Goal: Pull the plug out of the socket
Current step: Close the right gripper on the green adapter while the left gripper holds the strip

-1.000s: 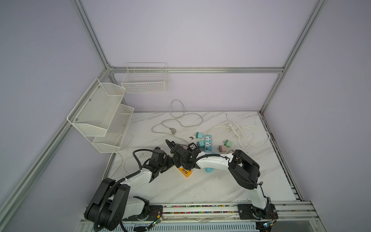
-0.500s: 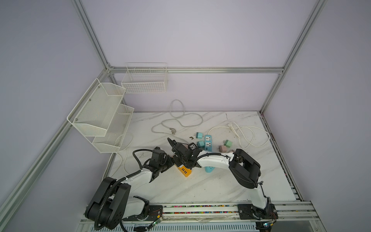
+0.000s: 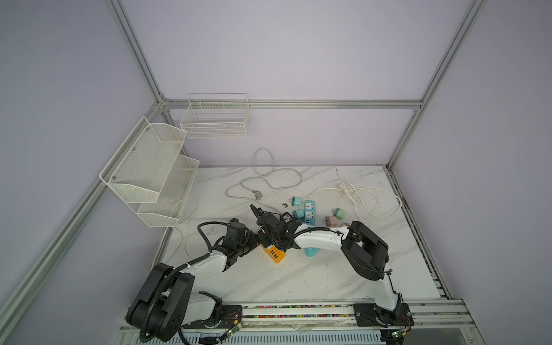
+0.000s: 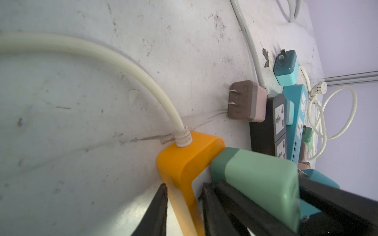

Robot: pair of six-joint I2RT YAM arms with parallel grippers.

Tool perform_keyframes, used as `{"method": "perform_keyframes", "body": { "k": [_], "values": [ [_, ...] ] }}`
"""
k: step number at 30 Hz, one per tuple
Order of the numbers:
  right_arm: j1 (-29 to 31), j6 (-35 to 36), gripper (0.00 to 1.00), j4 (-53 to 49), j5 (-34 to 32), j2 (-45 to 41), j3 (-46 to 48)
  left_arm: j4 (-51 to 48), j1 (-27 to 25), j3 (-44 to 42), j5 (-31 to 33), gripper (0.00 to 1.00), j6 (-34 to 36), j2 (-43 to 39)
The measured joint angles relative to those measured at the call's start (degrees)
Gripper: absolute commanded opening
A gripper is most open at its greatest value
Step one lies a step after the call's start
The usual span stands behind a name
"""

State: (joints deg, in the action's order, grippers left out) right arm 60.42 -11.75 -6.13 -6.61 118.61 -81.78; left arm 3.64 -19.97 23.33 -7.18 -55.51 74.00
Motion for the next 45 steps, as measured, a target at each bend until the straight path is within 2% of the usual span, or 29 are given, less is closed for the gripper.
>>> {"method": "perform_keyframes", "body": {
  "k": [19,24,45],
  "values": [
    [0.0,-0.6,0.15,-0.4,0.0,-0.2,-0.2,0.3,-0.7,0.0,0.7,0.26,0.0,0.7],
    [0.2,-1.3,0.14,-3.2,-0.5,0.6,-2.3,0.2,-0.8,0.0,1.0,0.26,0.0,0.6],
    [-0.5,-2.1,0.12,-2.0,0.1,-0.1,-0.8,1.1,-1.3,0.1,1.5,0.24,0.0,1.1]
  ]
}}
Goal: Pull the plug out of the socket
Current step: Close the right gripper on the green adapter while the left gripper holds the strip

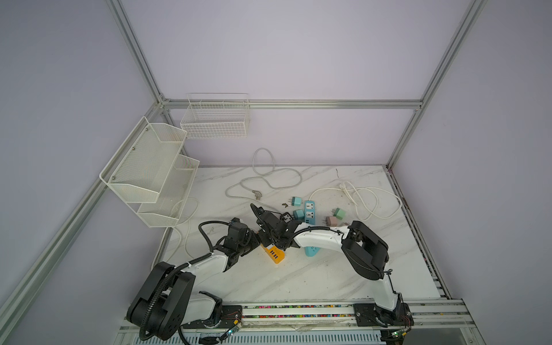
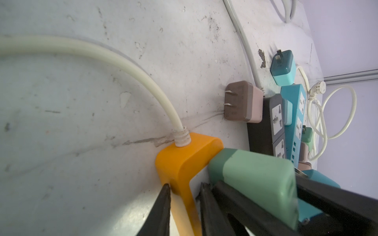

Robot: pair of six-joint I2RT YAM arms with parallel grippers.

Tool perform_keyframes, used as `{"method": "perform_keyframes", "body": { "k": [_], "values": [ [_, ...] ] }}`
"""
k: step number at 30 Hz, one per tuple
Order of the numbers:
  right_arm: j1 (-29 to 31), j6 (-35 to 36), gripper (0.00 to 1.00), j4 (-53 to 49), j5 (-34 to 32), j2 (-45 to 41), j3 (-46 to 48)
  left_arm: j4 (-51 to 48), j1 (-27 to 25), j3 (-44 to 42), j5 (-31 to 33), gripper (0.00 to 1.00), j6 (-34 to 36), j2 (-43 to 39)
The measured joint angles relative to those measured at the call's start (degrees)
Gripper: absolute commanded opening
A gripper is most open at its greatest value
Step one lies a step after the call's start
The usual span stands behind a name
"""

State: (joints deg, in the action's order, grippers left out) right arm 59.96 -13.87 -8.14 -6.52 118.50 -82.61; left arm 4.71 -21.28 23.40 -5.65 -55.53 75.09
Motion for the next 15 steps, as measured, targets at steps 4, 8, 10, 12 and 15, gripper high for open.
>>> {"method": "perform_keyframes", "body": {
  "k": [4,8,10,12,15],
  "values": [
    [-0.8,0.0,0.12,1.0,1.0,-0.7,1.2,0.4,-0.3,0.0,0.0,0.24,0.0,0.0],
    [0.2,0.1,0.12,0.8,0.1,-0.7,1.1,0.3,-0.3,0.0,0.1,0.24,0.0,0.1],
    [0.7,0.1,0.11,0.0,-1.3,-0.4,0.3,0.1,-0.4,0.0,0.1,0.24,0.0,0.0],
    [0.9,0.0,0.11,-0.6,-1.8,-0.4,-0.2,0.2,-0.4,0.0,0.2,0.24,-0.1,0.0],
    [0.6,-0.2,0.12,-0.6,-1.4,-0.6,-0.2,0.2,-0.5,0.0,0.3,0.23,-0.5,0.0]
  ]
}}
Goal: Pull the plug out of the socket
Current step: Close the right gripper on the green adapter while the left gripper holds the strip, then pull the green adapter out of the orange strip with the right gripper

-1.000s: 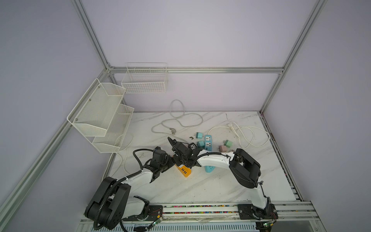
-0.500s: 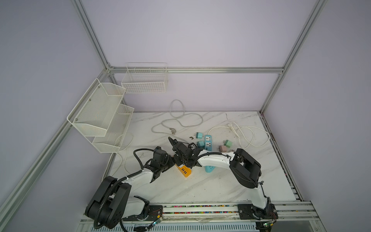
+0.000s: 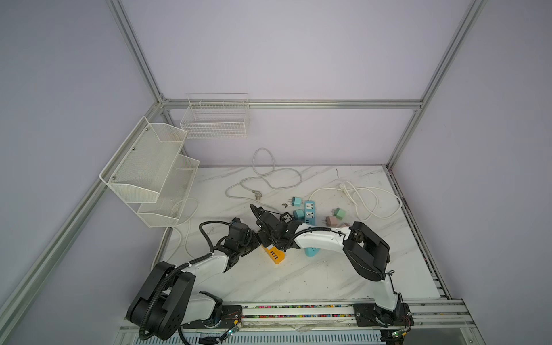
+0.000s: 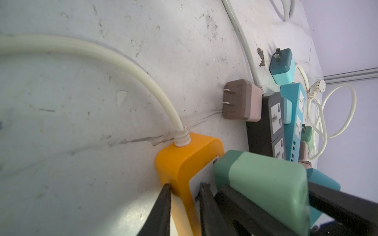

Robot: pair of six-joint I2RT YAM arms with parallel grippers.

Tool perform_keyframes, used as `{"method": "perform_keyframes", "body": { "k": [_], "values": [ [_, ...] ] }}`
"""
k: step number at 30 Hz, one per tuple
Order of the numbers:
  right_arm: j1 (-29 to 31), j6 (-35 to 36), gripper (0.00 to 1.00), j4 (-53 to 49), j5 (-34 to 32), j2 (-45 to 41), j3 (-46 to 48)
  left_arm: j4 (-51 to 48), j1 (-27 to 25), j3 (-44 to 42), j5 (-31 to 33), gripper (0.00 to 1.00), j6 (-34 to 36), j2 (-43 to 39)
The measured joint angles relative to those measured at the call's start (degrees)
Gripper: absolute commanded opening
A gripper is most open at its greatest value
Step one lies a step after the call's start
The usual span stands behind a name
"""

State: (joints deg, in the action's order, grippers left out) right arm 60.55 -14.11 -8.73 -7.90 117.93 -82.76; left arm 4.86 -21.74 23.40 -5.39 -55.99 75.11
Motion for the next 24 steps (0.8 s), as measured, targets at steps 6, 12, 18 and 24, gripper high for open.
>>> {"method": "perform_keyframes", "body": {
  "k": [6,12,18,24],
  "values": [
    [-2.5,-1.3,0.12,0.7,5.4,-1.2,1.0,0.1,-0.1,0.0,0.1,0.23,-0.5,0.0],
    [-3.0,-2.2,0.12,1.1,5.3,-5.5,3.9,-1.4,-0.1,0.2,0.4,0.25,-0.4,-1.4],
    [-6.0,-5.1,0.13,3.3,8.9,-15.7,10.1,-7.7,0.0,1.1,1.2,0.3,0.5,-4.7],
    [-9.5,-10.0,0.13,7.2,13.3,-23.5,20.3,-14.2,-0.2,2.6,0.8,0.32,1.8,-7.4]
  ]
}}
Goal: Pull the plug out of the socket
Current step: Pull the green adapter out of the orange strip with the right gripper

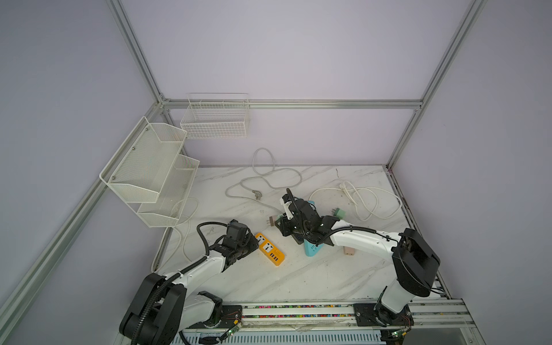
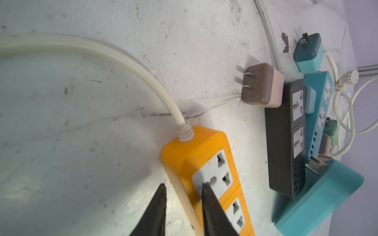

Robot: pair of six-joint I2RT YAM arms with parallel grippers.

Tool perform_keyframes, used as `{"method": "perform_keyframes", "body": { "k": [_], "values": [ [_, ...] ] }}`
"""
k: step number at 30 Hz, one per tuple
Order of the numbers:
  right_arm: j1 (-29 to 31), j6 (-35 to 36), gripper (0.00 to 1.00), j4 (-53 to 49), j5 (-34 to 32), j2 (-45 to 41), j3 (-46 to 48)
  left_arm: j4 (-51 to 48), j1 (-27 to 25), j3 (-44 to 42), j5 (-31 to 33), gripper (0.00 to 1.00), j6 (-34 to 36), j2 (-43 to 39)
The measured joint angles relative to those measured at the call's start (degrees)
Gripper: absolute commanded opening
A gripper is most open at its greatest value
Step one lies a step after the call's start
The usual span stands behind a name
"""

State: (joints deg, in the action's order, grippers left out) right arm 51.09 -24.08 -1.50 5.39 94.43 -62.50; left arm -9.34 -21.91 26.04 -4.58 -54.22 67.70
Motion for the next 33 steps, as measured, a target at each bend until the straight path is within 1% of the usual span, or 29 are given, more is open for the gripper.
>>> {"method": "perform_keyframes", "body": {
  "k": [3,7,13,20,25,29,33],
  "values": [
    [-1.0,-2.3,0.13,1.9,2.4,-1.5,4.7,-2.2,-0.4,0.0,-0.2,0.34,0.0,-3.1],
    [-1.1,-4.5,0.14,4.7,5.0,-1.6,9.1,-3.7,-0.7,0.0,-0.3,0.38,0.3,-8.4],
    [-1.1,-6.6,0.15,9.1,8.0,-0.2,12.0,-6.7,-0.7,0.0,0.6,0.45,1.6,-14.4],
    [-1.0,-7.5,0.17,12.9,9.8,2.0,13.4,-8.7,-0.7,0.0,1.6,0.46,2.8,-15.7],
    [-0.5,-7.9,0.18,15.4,11.0,5.0,14.0,-9.5,-0.7,0.0,2.2,0.49,2.9,-15.7],
    [0.2,-8.5,0.2,16.3,11.6,6.4,14.9,-9.6,-0.7,0.0,2.6,0.5,2.9,-15.7],
    [0.4,-8.5,0.26,17.6,12.5,7.8,14.8,-9.7,-0.7,0.0,3.3,0.52,3.0,-15.7]
  ]
}}
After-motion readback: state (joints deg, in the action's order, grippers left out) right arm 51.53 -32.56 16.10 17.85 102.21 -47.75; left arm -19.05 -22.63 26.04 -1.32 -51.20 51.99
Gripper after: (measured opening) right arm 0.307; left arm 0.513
